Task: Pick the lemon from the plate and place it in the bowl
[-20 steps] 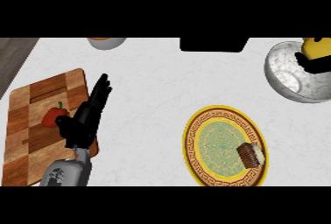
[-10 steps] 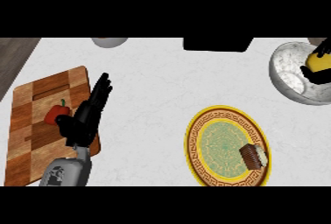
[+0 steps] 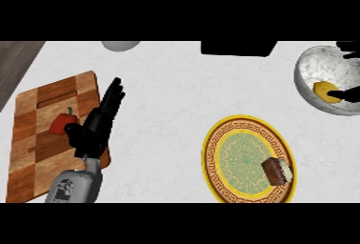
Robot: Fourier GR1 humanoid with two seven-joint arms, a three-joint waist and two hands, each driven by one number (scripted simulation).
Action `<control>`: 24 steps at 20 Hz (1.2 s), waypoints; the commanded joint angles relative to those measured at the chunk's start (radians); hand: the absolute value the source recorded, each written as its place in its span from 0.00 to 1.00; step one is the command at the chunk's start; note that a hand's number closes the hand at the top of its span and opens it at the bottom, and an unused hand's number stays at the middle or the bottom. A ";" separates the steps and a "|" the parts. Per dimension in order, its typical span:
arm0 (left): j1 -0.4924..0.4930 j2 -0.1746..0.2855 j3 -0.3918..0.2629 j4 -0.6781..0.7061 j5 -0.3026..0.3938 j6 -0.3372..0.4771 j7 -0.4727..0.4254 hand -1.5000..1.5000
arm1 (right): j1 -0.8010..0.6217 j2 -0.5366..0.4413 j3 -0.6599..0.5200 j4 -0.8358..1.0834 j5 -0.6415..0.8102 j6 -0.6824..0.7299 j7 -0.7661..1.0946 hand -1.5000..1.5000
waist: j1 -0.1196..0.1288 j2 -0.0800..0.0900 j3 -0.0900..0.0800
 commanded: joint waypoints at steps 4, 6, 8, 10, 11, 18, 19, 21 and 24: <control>0.001 0.007 0.019 0.017 0.001 0.004 -0.016 0.50 | -0.020 -0.016 -0.141 0.040 -0.133 0.005 -0.131 0.00 | -0.016 -0.005 -0.001; -0.001 0.022 0.033 0.012 0.021 -0.016 -0.004 0.50 | 0.004 -0.038 -0.164 0.068 -0.151 0.015 -0.172 0.00 | -0.010 -0.001 0.000; 0.057 0.035 0.021 -0.064 0.025 -0.029 0.010 0.50 | -0.050 -0.056 -0.191 0.083 -0.182 0.064 -0.091 0.00 | -0.008 -0.008 -0.001; 0.025 -0.006 0.003 0.003 -0.004 0.007 -0.028 0.50 | -0.071 -0.086 -0.190 0.091 -0.189 0.134 -0.033 0.00 | -0.025 -0.010 -0.002; 0.033 -0.005 -0.009 -0.023 -0.011 0.006 -0.007 0.50 | -0.034 -0.125 -0.214 0.119 -0.209 0.185 -0.067 0.00 | -0.017 -0.006 -0.001; 0.029 0.018 0.034 -0.004 0.029 -0.020 -0.018 0.50 | 0.054 -0.207 -0.258 0.150 -0.260 0.363 -0.106 0.00 | -0.021 -0.005 0.000; 0.037 0.012 0.021 0.021 0.010 -0.017 -0.059 0.50 | 0.030 -0.226 -0.264 0.158 -0.264 0.393 -0.084 0.00 | -0.007 0.004 0.002; 0.012 0.010 0.016 0.014 0.009 -0.016 -0.039 0.50 | 0.050 -0.216 -0.260 0.147 -0.266 0.425 -0.099 0.00 | -0.013 0.000 0.001; -0.016 0.020 0.042 0.013 0.026 -0.015 0.001 0.50 | 0.096 -0.258 -0.261 0.129 -0.278 0.537 -0.137 0.00 | -0.028 -0.005 0.001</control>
